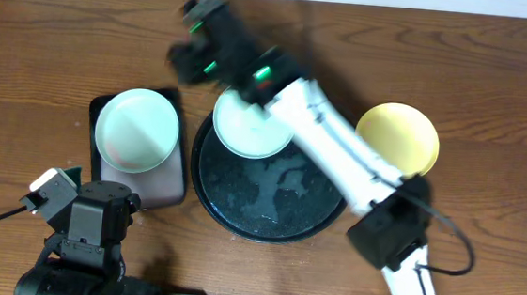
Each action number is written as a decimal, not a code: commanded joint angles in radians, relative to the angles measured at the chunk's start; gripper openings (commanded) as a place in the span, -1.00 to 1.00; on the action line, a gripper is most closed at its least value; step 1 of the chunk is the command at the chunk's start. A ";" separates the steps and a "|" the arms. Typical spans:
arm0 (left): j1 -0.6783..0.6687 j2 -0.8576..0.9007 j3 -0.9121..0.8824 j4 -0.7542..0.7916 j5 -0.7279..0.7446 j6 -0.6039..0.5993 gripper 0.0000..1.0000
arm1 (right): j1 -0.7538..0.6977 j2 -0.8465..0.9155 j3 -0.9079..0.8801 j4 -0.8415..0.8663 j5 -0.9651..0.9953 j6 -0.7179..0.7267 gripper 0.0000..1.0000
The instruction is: Clean dirty plates on tray and stack at the side
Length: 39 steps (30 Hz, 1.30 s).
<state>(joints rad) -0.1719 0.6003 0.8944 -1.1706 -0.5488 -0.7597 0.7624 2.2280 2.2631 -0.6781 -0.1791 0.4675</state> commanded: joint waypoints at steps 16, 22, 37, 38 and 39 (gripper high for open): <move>0.003 -0.001 0.009 0.001 0.014 -0.009 -0.85 | 0.032 0.026 0.047 -0.062 0.031 -0.483 0.49; 0.003 -0.001 0.009 -0.001 0.026 -0.008 -0.85 | 0.121 0.137 0.047 0.013 0.196 -0.590 0.53; 0.003 -0.001 0.006 -0.019 0.045 -0.009 -0.85 | 0.173 0.278 0.045 0.136 0.223 -0.641 0.33; 0.003 -0.001 0.006 -0.019 0.045 -0.009 -0.85 | 0.173 0.286 0.045 0.151 0.223 -0.641 0.20; 0.003 -0.001 0.006 -0.019 0.045 -0.009 -0.85 | 0.173 0.294 0.045 0.166 0.223 -0.641 0.11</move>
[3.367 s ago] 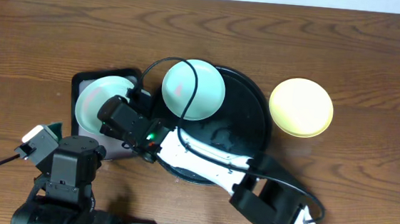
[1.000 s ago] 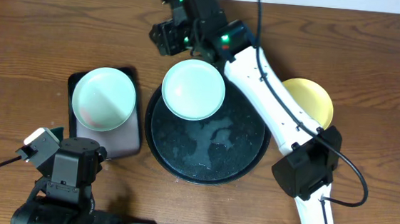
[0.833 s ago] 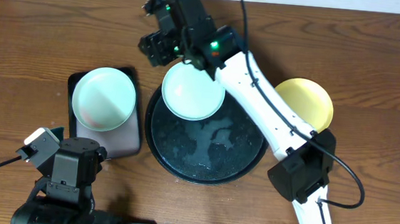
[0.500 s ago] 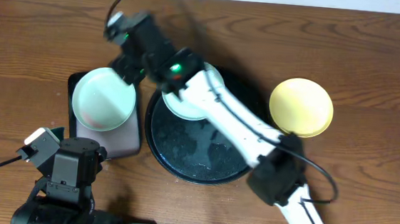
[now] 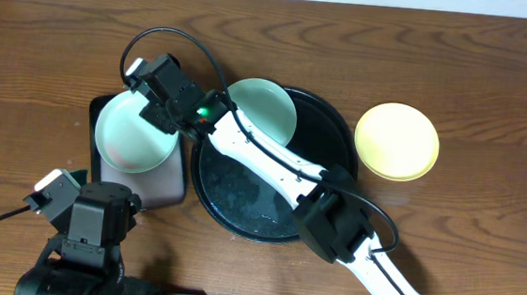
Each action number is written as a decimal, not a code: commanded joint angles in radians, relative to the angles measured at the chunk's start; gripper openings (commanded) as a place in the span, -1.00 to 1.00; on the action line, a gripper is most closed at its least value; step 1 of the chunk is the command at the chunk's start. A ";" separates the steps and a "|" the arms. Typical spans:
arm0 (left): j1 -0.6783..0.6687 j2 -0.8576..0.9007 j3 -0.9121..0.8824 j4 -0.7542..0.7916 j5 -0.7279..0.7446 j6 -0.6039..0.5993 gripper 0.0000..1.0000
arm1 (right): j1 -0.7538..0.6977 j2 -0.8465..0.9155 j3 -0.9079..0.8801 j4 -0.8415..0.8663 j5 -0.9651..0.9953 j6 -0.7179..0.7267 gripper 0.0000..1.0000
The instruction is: Clean dirty plates on tray and stack at the side
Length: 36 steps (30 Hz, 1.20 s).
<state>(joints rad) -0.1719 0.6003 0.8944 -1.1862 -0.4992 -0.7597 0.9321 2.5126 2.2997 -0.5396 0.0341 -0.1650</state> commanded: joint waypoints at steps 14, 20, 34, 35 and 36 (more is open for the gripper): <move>0.003 -0.001 0.006 -0.003 -0.005 -0.009 -0.85 | 0.004 0.106 0.008 0.085 0.006 -0.008 -0.03; 0.003 -0.001 0.006 -0.003 -0.005 -0.009 -0.85 | 0.004 0.113 0.008 0.092 0.007 -0.008 -0.60; 0.003 -0.001 0.006 -0.003 -0.005 -0.009 -0.85 | 0.008 -0.128 0.010 0.014 0.036 0.014 -0.98; 0.003 -0.001 0.006 -0.003 -0.005 -0.009 -0.85 | 0.008 -0.141 0.010 0.006 0.035 0.014 -0.98; 0.003 -0.001 0.006 -0.003 -0.005 -0.009 -0.85 | 0.009 -0.156 0.010 -0.006 0.032 0.014 -0.98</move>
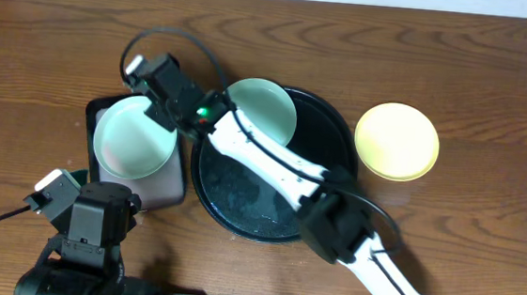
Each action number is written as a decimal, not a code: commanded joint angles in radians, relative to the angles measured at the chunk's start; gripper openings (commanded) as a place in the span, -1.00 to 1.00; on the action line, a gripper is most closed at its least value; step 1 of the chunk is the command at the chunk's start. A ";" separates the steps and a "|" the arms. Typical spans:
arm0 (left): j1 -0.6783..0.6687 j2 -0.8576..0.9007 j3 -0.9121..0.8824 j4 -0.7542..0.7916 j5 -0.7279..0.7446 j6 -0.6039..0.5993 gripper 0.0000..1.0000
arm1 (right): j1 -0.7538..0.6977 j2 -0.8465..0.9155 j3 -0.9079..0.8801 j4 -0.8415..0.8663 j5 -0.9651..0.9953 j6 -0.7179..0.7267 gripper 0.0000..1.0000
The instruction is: Clean dirty plates on tray and stack at the side
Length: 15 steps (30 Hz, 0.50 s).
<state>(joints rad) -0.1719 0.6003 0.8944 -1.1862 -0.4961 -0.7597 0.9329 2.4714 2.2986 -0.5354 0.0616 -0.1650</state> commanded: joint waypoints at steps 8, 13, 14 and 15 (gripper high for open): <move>0.003 -0.001 0.006 -0.003 -0.008 -0.009 -0.85 | 0.002 -0.095 0.011 0.004 -0.011 0.095 -0.04; 0.003 -0.001 0.006 -0.003 0.002 -0.008 -0.85 | -0.011 -0.009 0.011 0.060 -0.010 0.121 0.38; 0.003 -0.001 0.006 -0.003 0.006 -0.008 -0.85 | -0.016 0.010 0.011 0.069 -0.008 0.128 0.40; 0.003 -0.001 0.006 -0.003 0.010 -0.008 -0.85 | -0.023 0.029 0.011 0.078 -0.005 0.140 0.41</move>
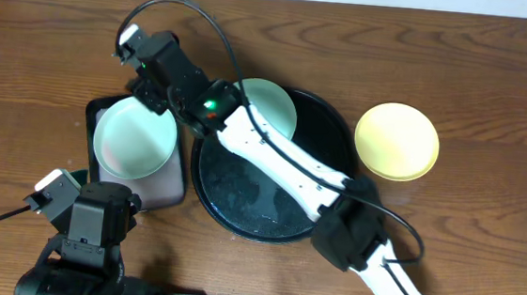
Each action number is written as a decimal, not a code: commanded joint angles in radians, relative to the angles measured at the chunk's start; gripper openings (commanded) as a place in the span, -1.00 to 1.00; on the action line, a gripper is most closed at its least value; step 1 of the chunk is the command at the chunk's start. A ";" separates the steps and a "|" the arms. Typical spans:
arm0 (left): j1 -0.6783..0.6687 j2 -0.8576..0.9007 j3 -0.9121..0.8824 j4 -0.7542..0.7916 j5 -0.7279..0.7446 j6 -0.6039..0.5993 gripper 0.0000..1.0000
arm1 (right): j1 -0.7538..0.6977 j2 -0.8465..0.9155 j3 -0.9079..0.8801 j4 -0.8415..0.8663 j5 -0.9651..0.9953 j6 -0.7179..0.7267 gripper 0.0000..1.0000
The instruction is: Clean dirty plates on tray and stack at the side
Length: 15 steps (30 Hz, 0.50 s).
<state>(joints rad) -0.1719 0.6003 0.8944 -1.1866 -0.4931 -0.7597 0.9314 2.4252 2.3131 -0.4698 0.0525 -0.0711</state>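
A pale green plate lies on the grey tray at the left. A second pale green plate rests at the far edge of the round black basin. A yellow plate sits on the table to the right. My right gripper hangs at the far right rim of the tray's plate, its arm reaching across the basin. Its fingers are hidden under the wrist body. My left arm is folded at the near left, and its fingers do not show.
The wet black basin fills the middle of the table, close beside the tray. The right arm's white links cross over it. A cable loops above the right wrist near the table's far edge.
The right wrist has drawn a little away from the tray's plate, toward the far left. The plate, tray and other plates stay where they were.
First the right gripper was over the basin's far side with a green plate under it. Then that plate lay at the basin's far edge and the gripper was at the tray plate's rim. That plate and tray then shifted slightly nearer and left, and now the wrist stands farther back.
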 commanded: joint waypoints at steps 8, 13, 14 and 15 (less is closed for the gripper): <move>0.003 -0.001 0.006 -0.003 0.008 -0.008 -0.85 | -0.118 0.171 -0.004 0.078 -0.122 0.261 0.30; 0.003 -0.001 0.006 -0.005 0.011 -0.009 -0.85 | -0.159 0.173 -0.004 0.073 -0.249 0.303 0.09; 0.003 -0.001 0.006 -0.006 0.011 -0.009 -0.85 | -0.159 0.173 -0.004 0.073 -0.257 0.303 0.09; 0.003 -0.001 0.006 -0.006 0.011 -0.008 -0.85 | -0.159 0.173 -0.004 0.072 -0.261 0.302 0.09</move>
<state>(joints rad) -0.1719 0.6003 0.8944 -1.1881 -0.4755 -0.7597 0.7670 2.6030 2.3070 -0.3965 -0.1192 0.1829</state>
